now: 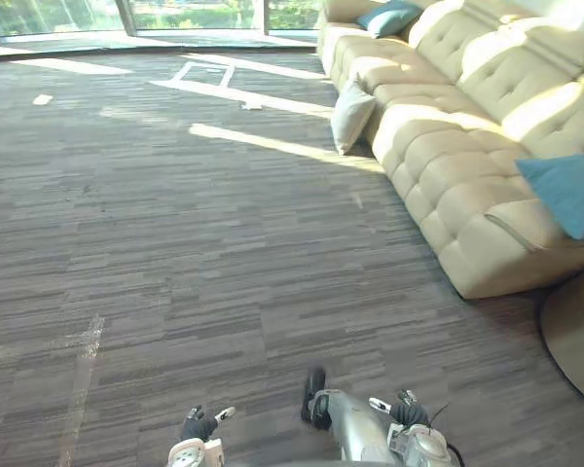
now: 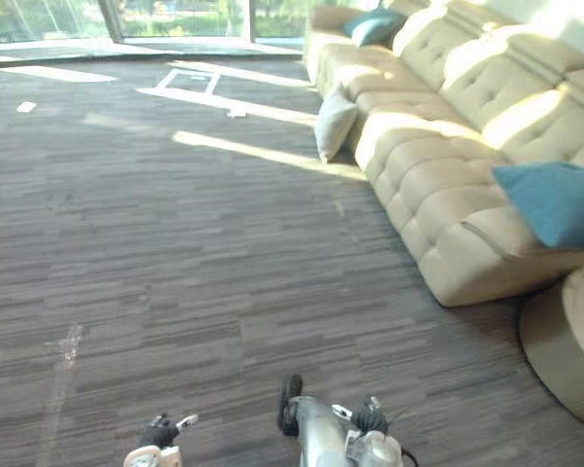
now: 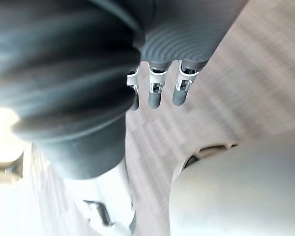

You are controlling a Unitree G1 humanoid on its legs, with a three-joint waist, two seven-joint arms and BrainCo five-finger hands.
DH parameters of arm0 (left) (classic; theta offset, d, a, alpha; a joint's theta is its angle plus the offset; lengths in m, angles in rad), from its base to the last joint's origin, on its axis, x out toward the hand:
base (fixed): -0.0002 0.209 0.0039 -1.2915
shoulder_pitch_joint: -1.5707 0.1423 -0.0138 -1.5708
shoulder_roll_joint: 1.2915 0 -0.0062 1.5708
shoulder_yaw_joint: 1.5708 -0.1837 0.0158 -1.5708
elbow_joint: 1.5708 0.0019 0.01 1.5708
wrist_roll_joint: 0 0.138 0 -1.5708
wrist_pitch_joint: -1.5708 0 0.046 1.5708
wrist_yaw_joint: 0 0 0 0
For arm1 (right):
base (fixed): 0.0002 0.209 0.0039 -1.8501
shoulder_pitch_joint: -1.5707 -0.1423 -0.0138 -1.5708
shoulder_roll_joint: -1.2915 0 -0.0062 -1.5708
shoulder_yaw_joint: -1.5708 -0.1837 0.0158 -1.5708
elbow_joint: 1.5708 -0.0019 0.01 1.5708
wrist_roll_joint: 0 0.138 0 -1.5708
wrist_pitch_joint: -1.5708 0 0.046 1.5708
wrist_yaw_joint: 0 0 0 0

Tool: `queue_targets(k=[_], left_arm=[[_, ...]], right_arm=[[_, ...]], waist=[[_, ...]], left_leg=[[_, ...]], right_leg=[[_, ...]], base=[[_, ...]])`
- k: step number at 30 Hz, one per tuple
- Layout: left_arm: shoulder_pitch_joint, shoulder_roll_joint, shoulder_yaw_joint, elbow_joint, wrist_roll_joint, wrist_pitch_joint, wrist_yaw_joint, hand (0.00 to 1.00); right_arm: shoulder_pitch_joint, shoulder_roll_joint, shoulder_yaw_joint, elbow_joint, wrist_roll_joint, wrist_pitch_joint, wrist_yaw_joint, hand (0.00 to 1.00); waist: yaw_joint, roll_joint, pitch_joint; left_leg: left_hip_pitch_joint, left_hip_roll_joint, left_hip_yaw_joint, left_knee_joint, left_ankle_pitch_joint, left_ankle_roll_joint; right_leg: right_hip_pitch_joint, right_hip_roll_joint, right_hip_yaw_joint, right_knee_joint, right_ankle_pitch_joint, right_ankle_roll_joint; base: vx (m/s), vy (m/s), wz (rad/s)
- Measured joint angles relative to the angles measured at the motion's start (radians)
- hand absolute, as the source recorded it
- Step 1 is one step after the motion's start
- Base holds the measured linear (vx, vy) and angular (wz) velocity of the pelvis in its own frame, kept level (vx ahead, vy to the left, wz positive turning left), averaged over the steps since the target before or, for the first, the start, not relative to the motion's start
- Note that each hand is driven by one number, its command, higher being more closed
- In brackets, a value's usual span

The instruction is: Pick up cushions and gather them together orderly.

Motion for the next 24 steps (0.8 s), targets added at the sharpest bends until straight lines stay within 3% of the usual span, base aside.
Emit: queue_targets(k=[1, 2, 3, 4, 6, 7, 9, 10, 11, 13, 14, 15, 16, 18, 19, 20, 21, 22, 24], left_arm=[[0.0, -0.014, 0.017, -0.004, 0.001, -0.001, -0.001, 0.0], [-0.002, -0.034, 0.043, -0.006, 0.001, 0.001, 0.0, 0.0], [0.001, -0.038, 0.065, -0.015, -0.003, 0.001, 0.0, 0.0], [0.0, -0.038, 0.079, -0.032, -0.002, 0.0, 0.0, 0.0], [0.008, -0.023, 0.078, -0.061, -0.002, -0.002, 0.001, 0.0], [0.02, -0.007, 0.076, -0.085, -0.001, -0.004, 0.0, 0.0], [0.018, -0.003, 0.075, -0.1, -0.002, -0.005, 0.0, 0.0], [0.01, -0.008, 0.071, -0.108, -0.005, -0.015, -0.003, 0.0], [0.004, -0.009, 0.067, -0.108, -0.005, -0.021, -0.005, 0.0], [0.006, -0.013, 0.057, -0.11, -0.006, -0.024, -0.002, 0.0], [0.008, -0.013, 0.056, -0.111, -0.019, -0.025, -0.001, 0.0], [0.003, -0.009, 0.058, -0.112, -0.028, -0.026, -0.001, 0.0], [-0.005, 0.0, 0.055, -0.11, -0.027, -0.022, 0.0, 0.0], [-0.011, 0.014, 0.044, -0.104, -0.024, -0.024, -0.001, 0.0], [-0.021, 0.028, 0.034, -0.091, -0.023, -0.023, 0.001, 0.0], [-0.034, 0.048, 0.017, -0.069, -0.022, -0.019, 0.002, 0.0], [-0.042, 0.056, 0.019, -0.055, -0.02, -0.013, 0.003, 0.0], [-0.042, 0.058, 0.019, -0.041, -0.02, -0.005, 0.003, 0.0], [-0.036, 0.055, 0.013, -0.019, -0.019, 0.002, 0.006, 0.0]], right_arm=[[-0.002, -0.01, 0.001, -0.005, 0.001, 0.002, 0.001, 0.0], [-0.005, -0.019, 0.002, -0.007, 0.001, 0.004, 0.0, 0.0], [-0.009, -0.029, 0.009, -0.003, 0.001, 0.011, -0.003, 0.0], [-0.012, -0.027, 0.018, 0.001, 0.003, 0.019, -0.005, 0.0], [-0.014, 0.002, 0.033, 0.019, 0.006, 0.019, -0.005, 0.0], [-0.018, 0.024, 0.042, 0.035, 0.01, 0.019, -0.005, 0.0], [-0.033, 0.039, 0.057, 0.051, 0.01, 0.02, -0.005, 0.0], [-0.054, 0.041, 0.057, 0.087, 0.01, 0.024, -0.004, 0.0], [-0.057, 0.04, 0.057, 0.1, 0.01, 0.028, -0.006, 0.0], [-0.056, 0.038, 0.061, 0.115, 0.008, 0.028, -0.015, 0.0], [-0.053, 0.034, 0.064, 0.118, 0.007, 0.027, -0.022, 0.0], [-0.056, 0.041, 0.063, 0.129, 0.006, 0.028, -0.024, 0.0], [-0.049, 0.05, 0.063, 0.132, 0.005, 0.028, -0.025, 0.0], [-0.035, 0.049, 0.044, 0.13, 0.003, 0.027, -0.025, 0.0], [-0.036, 0.049, 0.023, 0.131, 0.003, 0.027, -0.026, 0.0], [-0.038, 0.045, 0.015, 0.13, 0.002, 0.027, -0.025, 0.0], [-0.038, 0.044, 0.011, 0.125, 0.001, 0.021, -0.023, 0.0], [-0.037, 0.041, 0.012, 0.116, 0.001, 0.017, -0.023, 0.0], [-0.027, 0.029, 0.015, 0.099, 0.001, 0.006, -0.022, 0.0]], waist=[[0.0, 0.024, 0.005], [-0.002, 0.046, 0.013], [0.007, 0.059, 0.021], [0.014, 0.066, 0.03], [0.028, 0.02, 0.039], [0.033, -0.006, 0.025], [0.04, -0.007, 0.021], [0.057, -0.004, 0.031], [0.067, -0.007, 0.032], [0.079, 0.002, 0.029], [0.088, 0.009, 0.023], [0.1, 0.002, 0.013], [0.097, -0.03, 0.003], [0.093, -0.062, -0.002], [0.093, -0.08, 0.007], [0.078, -0.101, 0.018], [0.066, -0.107, 0.026], [0.062, -0.103, 0.031], [0.056, -0.078, 0.03]], left_leg=[[-0.067, 0.019, -0.002, 0.188, 0.066, -0.012], [-0.14, 0.044, -0.008, 0.364, 0.172, -0.041], [-0.253, 0.097, 0.003, 0.617, 0.252, -0.081], [-0.312, 0.141, 0.039, 0.762, 0.221, -0.065], [-0.414, 0.166, 0.104, 0.844, 0.161, -0.053], [-0.494, 0.169, 0.147, 0.807, 0.132, -0.044], [-0.595, 0.162, 0.182, 0.673, 0.096, -0.027], [-0.645, 0.135, 0.206, 0.425, 0.08, -0.011], [-0.66, 0.111, 0.208, 0.278, 0.099, 0.0], [-0.66, 0.061, 0.192, -0.102, 0.235, 0.0], [-0.684, 0.063, 0.176, -0.155, 0.29, 0.008], [-0.694, 0.05, 0.171, -0.11, 0.366, 0.015], [-0.708, 0.028, 0.182, -0.07, 0.379, 0.032], [-0.695, -0.013, 0.205, -0.021, 0.329, 0.101], [-0.657, -0.041, 0.205, -0.013, 0.286, 0.107], [-0.596, -0.079, 0.196, -0.01, 0.237, 0.115], [-0.531, -0.101, 0.181, -0.006, 0.196, 0.108], [-0.474, -0.106, 0.176, -0.011, 0.166, 0.108], [-0.334, -0.1, 0.16, -0.063, 0.106, 0.125]], right_leg=[[0.035, 0.009, -0.009, 0.018, -0.057, -0.003], [0.085, 0.027, -0.012, 0.0, -0.086, -0.003], [0.166, 0.062, -0.007, -0.043, -0.115, -0.009], [0.251, 0.085, 0.006, -0.083, -0.124, -0.014], [0.391, 0.088, 0.038, -0.175, -0.125, -0.016], [0.466, 0.084, 0.065, -0.253, -0.124, -0.015], [0.558, 0.084, 0.092, -0.351, -0.12, -0.009], [0.619, 0.071, 0.118, -0.402, -0.117, -0.002], [0.647, 0.059, 0.126, -0.416, -0.122, 0.006], [0.716, 0.049, 0.159, -0.458, -0.137, 0.034], [0.753, 0.052, 0.183, -0.474, -0.162, 0.073], [0.769, 0.034, 0.197, -0.474, -0.18, 0.094], [0.758, -0.003, 0.209, -0.439, -0.182, 0.098], [0.661, -0.064, 0.225, -0.181, -0.162, 0.131], [0.597, -0.099, 0.239, 0.003, -0.107, 0.179], [0.51, -0.128, 0.268, 0.243, 0.018, 0.189], [0.435, -0.151, 0.264, 0.439, 0.019, 0.187], [0.392, -0.156, 0.255, 0.517, 0.0, 0.188], [0.278, -0.153, 0.183, 0.546, -0.076, 0.167]], base=[[0.81, -0.184, 0.33], [0.78, -0.152, 0.09], [0.75, -0.108, -0.09], [0.85, -0.118, -0.28], [0.64, -0.103, -0.37], [0.61, -0.085, -0.47], [0.69, -0.025, -0.57], [0.62, 0.059, -0.57], [0.72, 0.113, -0.65], [0.52, 0.151, -0.56], [0.62, 0.258, -0.69], [0.64, 0.277, -0.59], [0.66, 0.3, -0.36], [0.75, 0.355, 0.0], [0.67, 0.321, 0.35], [0.63, 0.274, 0.49], [0.6, 0.219, 0.44], [0.59, 0.197, 0.26], [0.58, 0.142, 0.11]])
